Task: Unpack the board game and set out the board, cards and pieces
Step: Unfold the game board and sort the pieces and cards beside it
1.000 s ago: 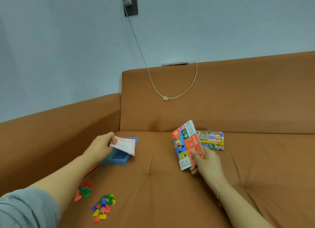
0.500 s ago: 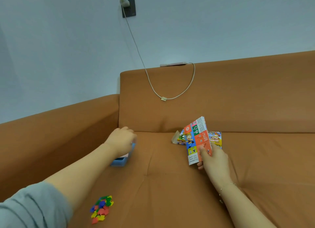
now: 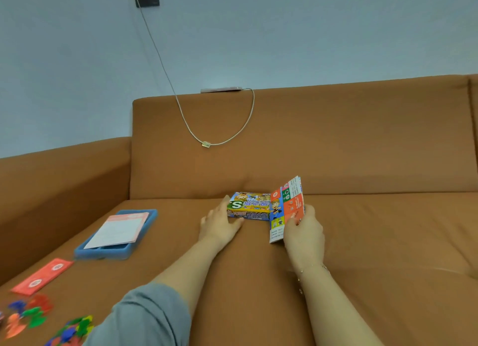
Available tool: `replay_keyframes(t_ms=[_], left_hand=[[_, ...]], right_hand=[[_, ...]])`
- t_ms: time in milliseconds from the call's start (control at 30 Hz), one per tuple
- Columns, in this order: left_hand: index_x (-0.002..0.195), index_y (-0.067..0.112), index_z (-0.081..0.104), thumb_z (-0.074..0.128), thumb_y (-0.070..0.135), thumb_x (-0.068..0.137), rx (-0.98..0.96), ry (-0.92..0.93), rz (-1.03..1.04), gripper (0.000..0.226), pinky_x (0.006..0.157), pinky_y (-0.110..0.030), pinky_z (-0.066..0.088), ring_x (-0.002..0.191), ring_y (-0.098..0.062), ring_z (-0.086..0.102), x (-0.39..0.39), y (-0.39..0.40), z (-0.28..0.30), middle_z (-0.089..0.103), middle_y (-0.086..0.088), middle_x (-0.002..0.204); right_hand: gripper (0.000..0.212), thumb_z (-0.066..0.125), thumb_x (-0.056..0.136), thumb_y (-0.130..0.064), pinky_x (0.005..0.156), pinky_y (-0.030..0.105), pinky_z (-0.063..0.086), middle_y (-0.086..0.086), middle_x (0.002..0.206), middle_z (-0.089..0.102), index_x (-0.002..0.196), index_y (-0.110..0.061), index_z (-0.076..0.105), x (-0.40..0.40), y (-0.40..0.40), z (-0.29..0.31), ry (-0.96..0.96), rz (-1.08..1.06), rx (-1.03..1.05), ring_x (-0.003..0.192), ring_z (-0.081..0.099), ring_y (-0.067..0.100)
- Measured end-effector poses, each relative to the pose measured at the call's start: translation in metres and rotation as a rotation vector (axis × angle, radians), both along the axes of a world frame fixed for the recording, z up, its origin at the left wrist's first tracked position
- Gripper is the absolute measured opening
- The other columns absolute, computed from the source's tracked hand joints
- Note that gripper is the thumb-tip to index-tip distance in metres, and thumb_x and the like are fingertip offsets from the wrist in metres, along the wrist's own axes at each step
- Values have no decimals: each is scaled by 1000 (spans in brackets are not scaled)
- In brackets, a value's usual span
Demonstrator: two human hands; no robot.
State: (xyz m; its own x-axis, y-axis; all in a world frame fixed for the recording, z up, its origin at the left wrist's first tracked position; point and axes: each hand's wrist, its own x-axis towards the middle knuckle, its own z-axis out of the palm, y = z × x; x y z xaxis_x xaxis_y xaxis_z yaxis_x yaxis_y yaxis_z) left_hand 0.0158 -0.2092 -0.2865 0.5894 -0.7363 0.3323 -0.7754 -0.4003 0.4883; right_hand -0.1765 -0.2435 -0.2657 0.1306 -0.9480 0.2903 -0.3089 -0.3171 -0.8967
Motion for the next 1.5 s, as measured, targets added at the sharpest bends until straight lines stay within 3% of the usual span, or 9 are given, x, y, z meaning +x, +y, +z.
replay_keyframes(t_ms=[233,400,533,700,867,1067,1300,1400,1500], left_hand=[[121,35,51,53,62,84,-52,-140,78,46,88,-35,34,115,-20,49,-9,12,1,57,6,120],[128,29,48,53,48,90,62,-166,64,43,88,-33,40,113,-24,51,-15,29,13,63,-3,115],[125,22,58,59,28,90,-163,-40,30,36,91,-30,44,113,-20,55,-8,59,34,63,-1,121],[109,18,68,53,17,92,-387,-189,108,22,85,-32,44,102,-18,57,18,104,64,62,2,109],[107,12,68,54,17,94,-425,-275,249,20,77,-29,41,96,-22,58,46,144,76,62,-3,105],[95,10,69,58,22,89,-234,-115,469,18,77,-36,46,95,-31,61,64,159,49,67,-11,97],[123,20,58,63,41,87,80,-171,577,42,92,-37,41,113,-26,53,53,165,46,53,-8,124],[123,20,57,60,37,89,-57,-180,463,38,92,-37,42,110,-27,54,35,155,52,52,-7,119],[117,16,60,58,32,91,-269,9,222,31,82,-27,40,96,-20,55,-12,131,59,55,-5,104]], right_hand=[[23,43,89,-19,70,45,54,11,93,68,111,-20,50,5,-1,-2,-30,16,17,78,64,38],[28,44,88,-16,69,47,56,4,90,67,113,-24,52,6,9,4,-59,97,15,78,64,31],[27,43,87,-15,69,47,56,-1,89,66,110,-25,53,8,17,3,-48,179,7,77,64,26],[22,44,87,-14,67,46,57,-3,86,67,102,-25,54,13,26,2,-49,273,-10,73,65,22],[24,44,88,-12,67,42,56,-2,87,67,106,-25,55,12,30,3,-65,309,-3,72,66,25],[28,43,88,-7,61,39,57,-2,88,66,107,-25,54,12,33,5,-109,357,11,73,66,24],[28,45,88,-4,46,23,46,-3,88,64,106,-22,54,11,32,6,-190,373,56,70,64,17],[22,49,89,-3,48,26,49,-3,88,66,99,-21,57,7,33,7,-278,383,96,72,66,15],[15,56,90,-7,49,28,51,0,84,69,94,-21,58,-2,38,7,-361,396,150,68,67,15]])
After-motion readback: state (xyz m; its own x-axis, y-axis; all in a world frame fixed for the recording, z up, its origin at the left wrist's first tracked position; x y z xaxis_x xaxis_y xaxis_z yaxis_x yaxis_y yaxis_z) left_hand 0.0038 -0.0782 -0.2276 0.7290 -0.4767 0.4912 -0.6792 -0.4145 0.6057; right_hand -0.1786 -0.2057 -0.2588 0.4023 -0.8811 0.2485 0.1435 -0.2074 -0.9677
